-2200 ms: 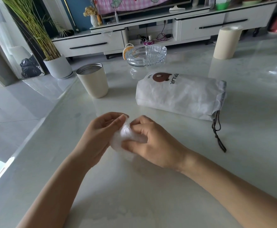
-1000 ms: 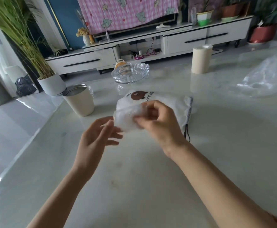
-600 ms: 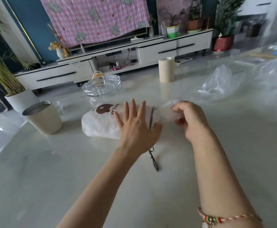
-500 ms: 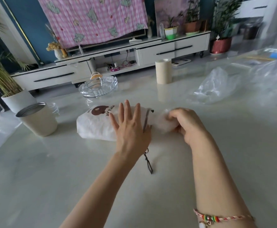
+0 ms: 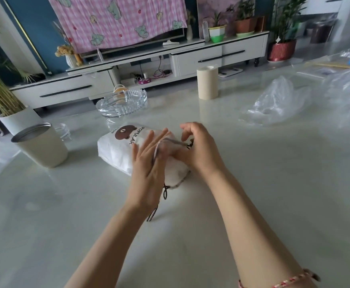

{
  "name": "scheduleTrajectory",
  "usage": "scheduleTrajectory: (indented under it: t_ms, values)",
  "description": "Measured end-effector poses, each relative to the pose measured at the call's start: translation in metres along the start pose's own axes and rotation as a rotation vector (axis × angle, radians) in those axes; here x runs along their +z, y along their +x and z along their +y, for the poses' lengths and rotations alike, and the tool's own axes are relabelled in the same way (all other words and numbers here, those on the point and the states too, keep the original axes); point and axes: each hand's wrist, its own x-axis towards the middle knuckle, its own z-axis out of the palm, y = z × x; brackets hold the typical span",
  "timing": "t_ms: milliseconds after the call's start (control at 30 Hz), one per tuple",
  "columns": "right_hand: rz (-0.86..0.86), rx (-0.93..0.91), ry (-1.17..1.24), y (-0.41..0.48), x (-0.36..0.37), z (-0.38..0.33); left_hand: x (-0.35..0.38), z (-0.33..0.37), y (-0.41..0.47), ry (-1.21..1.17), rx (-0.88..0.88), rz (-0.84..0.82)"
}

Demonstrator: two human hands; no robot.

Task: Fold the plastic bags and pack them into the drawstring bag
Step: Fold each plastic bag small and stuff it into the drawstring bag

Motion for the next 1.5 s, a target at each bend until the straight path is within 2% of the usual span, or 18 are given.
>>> scheduleTrajectory:
  t_ms: [133, 234, 334, 400, 467, 534, 601, 634, 734, 834, 901, 968, 1101, 1168, 1235, 1301, 1401, 1502]
  values:
    - [-0.116, 0.106, -0.116, -0.004, 0.003, -0.004, 0.006, -0.001, -0.004, 0.104, 0.057, -0.018]
    - [-0.056, 0.147, -0.195, -0.002, 0.006, 0.001, 0.009, -0.003, -0.009, 0.235, 0.163, -0.034]
    - [0.027, 0.31, -0.118, 0.0, 0.012, 0.008, 0.016, -0.009, -0.011, 0.39, 0.248, -0.061]
    - [-0.011, 0.383, -0.184, 0.007, 0.013, 0.011, 0.02, -0.013, -0.011, 0.494, 0.274, -0.077]
    - [-0.149, 0.367, -0.199, 0.013, 0.006, 0.015, 0.019, -0.021, -0.012, 0.63, 0.266, -0.118]
    - [-0.313, 0.338, -0.003, 0.015, -0.018, 0.02, 0.017, -0.032, -0.011, 0.771, 0.268, -0.151]
    - [-0.259, 0.266, -0.041, 0.01, -0.056, 0.039, 0.015, -0.042, -0.005, 0.829, 0.226, -0.141]
    - [-0.155, 0.193, -0.263, 0.011, -0.077, 0.051, 0.013, -0.045, -0.001, 0.841, 0.195, -0.119]
    - [0.043, 0.055, -0.926, 0.022, -0.127, 0.083, 0.012, -0.043, 0.005, 0.775, 0.17, -0.028]
    - [0.04, -0.121, -1.094, 0.04, -0.139, 0.098, 0.018, -0.019, -0.002, 0.532, 0.257, 0.074]
    - [0.036, -0.107, -1.182, 0.05, -0.14, 0.101, 0.027, 0.001, -0.01, 0.443, 0.336, 0.084]
    - [0.031, -0.026, -1.241, 0.054, -0.141, 0.104, 0.035, 0.011, -0.02, 0.396, 0.368, 0.036]
    - [0.048, -0.02, -1.26, 0.058, -0.148, 0.104, 0.051, 0.015, -0.027, 0.334, 0.372, -0.066]
    - [0.097, -0.143, -1.135, 0.053, -0.143, 0.1, 0.052, 0.015, -0.027, 0.306, 0.364, -0.081]
    - [0.078, -0.309, -0.866, 0.042, -0.133, 0.08, 0.051, 0.019, -0.027, 0.267, 0.355, -0.06]
    - [-0.113, -0.371, -0.635, 0.025, -0.118, 0.051, 0.047, 0.024, -0.028, 0.243, 0.369, -0.015]
    - [-0.66, -0.126, -0.503, 0.0, -0.105, -0.002, 0.038, 0.031, -0.029, 0.191, 0.37, 0.033]
    - [-1.087, 0.126, -0.454, -0.011, -0.115, -0.026, 0.034, 0.029, -0.028, 0.135, 0.304, -0.056]
